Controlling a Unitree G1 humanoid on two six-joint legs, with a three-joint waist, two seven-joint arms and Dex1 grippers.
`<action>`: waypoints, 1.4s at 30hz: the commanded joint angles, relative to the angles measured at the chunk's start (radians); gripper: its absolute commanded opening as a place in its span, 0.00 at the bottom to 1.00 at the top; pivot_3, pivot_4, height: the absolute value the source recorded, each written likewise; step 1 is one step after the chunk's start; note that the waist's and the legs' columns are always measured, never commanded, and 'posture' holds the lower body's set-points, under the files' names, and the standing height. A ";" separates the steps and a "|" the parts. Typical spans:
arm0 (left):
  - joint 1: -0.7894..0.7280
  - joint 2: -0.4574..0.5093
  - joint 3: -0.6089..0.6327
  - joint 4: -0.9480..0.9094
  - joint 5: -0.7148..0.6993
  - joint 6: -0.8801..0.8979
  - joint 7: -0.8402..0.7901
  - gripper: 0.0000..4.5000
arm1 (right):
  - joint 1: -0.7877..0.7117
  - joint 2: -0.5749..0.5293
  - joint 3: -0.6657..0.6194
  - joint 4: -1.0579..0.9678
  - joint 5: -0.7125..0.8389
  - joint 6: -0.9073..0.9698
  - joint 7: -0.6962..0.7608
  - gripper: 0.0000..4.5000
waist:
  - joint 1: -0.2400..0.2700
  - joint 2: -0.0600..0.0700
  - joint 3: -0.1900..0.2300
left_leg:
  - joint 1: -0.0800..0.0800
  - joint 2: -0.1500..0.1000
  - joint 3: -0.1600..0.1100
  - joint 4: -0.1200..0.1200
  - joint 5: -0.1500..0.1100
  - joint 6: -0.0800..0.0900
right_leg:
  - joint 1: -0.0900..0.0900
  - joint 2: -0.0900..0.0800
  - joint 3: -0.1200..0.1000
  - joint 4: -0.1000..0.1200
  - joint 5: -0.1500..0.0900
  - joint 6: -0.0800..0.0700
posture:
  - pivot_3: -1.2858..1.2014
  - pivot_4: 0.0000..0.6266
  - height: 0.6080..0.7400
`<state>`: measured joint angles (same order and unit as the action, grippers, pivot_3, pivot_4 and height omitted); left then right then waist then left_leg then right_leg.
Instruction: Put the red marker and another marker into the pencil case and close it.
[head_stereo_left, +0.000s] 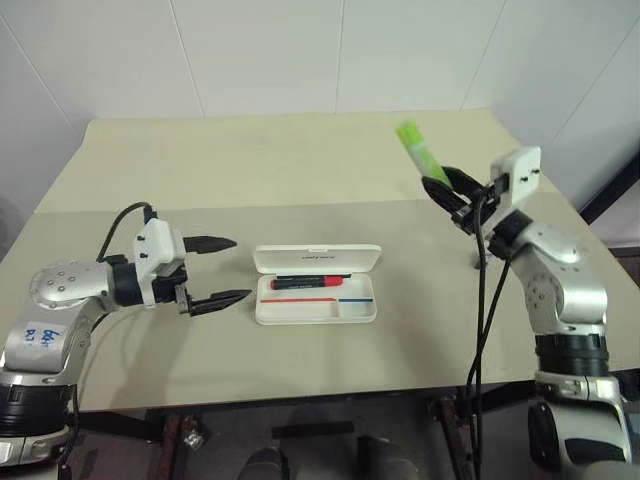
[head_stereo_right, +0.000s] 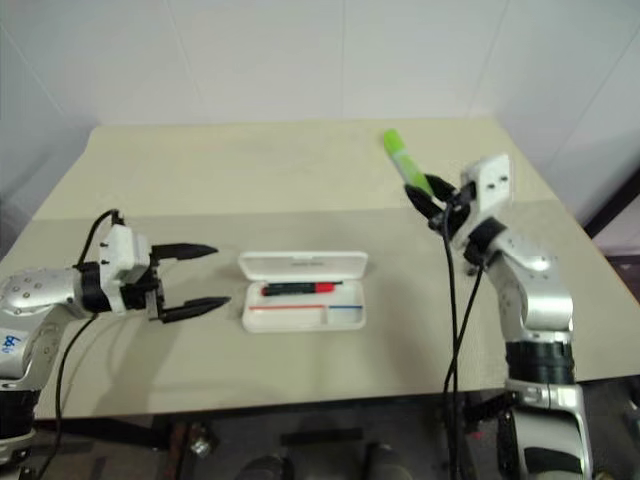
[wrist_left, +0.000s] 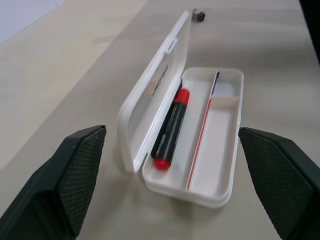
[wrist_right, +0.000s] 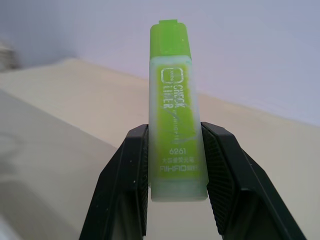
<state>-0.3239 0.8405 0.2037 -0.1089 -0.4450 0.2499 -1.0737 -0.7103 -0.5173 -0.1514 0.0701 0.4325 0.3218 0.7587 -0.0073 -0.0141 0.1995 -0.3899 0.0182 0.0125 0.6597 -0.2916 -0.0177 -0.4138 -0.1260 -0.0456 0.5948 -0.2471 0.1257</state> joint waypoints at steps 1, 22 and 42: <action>0.038 0.030 0.057 -0.007 -0.002 -0.025 -0.012 1.00 | -0.028 -0.031 0.058 -0.104 0.069 0.054 0.133 0.32 | 0.001 0.000 0.000 | 0.000 0.000 0.000 0.000 0.000 0.000 | 0.000 0.000 0.000 0.000 0.000 0.000 | 0.52 0.24 1.00; 0.248 0.077 0.119 -0.116 -0.019 -0.008 -0.037 1.00 | 0.085 -0.144 0.443 -0.139 -0.090 0.028 0.567 0.32 | 0.002 0.000 0.000 | 0.001 0.000 0.000 -0.001 0.000 -0.001 | -0.001 0.000 0.000 -0.003 0.000 -0.001 | 0.52 0.24 1.00; 0.223 0.042 0.073 -0.137 -0.011 -0.002 0.003 1.00 | -0.048 0.079 0.509 0.111 -0.270 -0.043 0.497 0.32 | 0.002 0.000 0.000 | 0.001 0.000 0.000 -0.001 0.000 -0.002 | -0.001 0.000 0.000 0.001 0.000 -0.001 | 0.52 0.24 1.00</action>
<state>-0.0989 0.8813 0.2633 -0.2231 -0.4479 0.2505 -1.0768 -0.7345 -0.4470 0.3558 0.1763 0.1681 0.3021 1.2639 -0.0053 -0.0142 0.1996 -0.3892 0.0186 0.0130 0.6590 -0.2916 -0.0197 -0.4146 -0.1258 -0.0461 0.5961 -0.2475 0.1247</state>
